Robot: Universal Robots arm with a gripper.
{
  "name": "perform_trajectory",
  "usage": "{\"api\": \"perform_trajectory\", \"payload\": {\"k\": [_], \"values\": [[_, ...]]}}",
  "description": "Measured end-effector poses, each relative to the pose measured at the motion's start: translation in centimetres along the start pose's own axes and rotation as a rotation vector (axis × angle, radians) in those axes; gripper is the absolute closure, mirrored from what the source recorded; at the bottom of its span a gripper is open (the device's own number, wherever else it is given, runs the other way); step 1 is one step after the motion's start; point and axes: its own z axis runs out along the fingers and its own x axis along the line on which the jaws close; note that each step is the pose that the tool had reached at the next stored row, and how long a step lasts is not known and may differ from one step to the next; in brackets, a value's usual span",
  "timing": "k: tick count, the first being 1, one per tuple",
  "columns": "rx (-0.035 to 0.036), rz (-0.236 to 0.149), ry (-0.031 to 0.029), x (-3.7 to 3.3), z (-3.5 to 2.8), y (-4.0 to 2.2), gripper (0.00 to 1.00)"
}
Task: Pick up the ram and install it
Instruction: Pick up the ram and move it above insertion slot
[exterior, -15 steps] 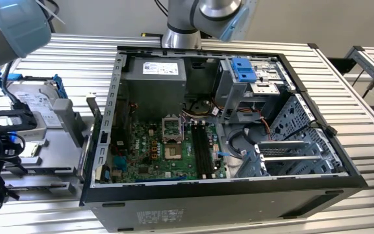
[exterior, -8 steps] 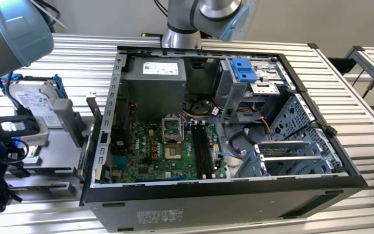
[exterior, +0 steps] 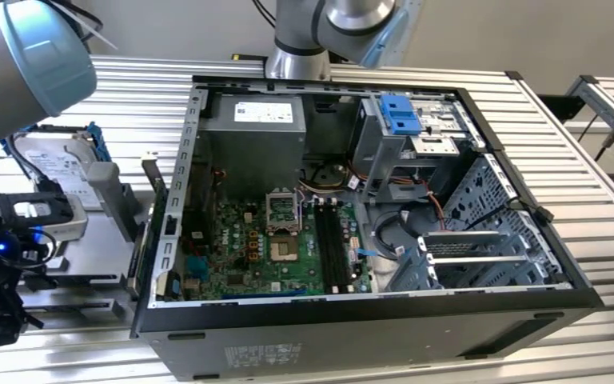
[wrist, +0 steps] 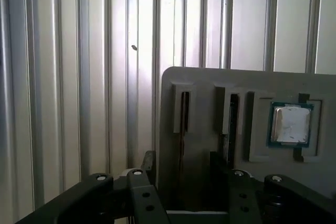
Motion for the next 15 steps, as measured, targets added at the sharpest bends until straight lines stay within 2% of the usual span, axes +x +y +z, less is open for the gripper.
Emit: {"api": "perform_trajectory", "payload": {"k": [2, 15], "values": [[0.0002, 0.003, -0.0001, -0.10, 0.20, -0.01, 0.00], [0.0001, 0.003, 0.0001, -0.10, 0.22, 0.00, 0.00]]}}
